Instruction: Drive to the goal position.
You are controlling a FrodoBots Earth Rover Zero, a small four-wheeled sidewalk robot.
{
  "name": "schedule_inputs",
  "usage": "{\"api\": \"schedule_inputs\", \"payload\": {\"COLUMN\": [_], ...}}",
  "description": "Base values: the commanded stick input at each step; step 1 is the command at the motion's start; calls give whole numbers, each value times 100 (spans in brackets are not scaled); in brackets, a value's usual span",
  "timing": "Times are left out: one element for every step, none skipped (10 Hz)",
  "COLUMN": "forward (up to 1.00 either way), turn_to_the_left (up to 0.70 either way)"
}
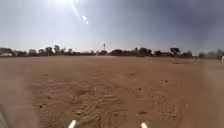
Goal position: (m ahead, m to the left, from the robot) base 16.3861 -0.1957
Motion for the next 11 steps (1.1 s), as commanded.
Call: {"api": "schedule_inputs", "payload": {"forward": [70, 70, 70, 70, 70, 70, 70, 70, 70, 70, 70], "turn_to_the_left": [0, 0, 0, 0, 0, 0, 0, 0, 0, 0, 0]}}
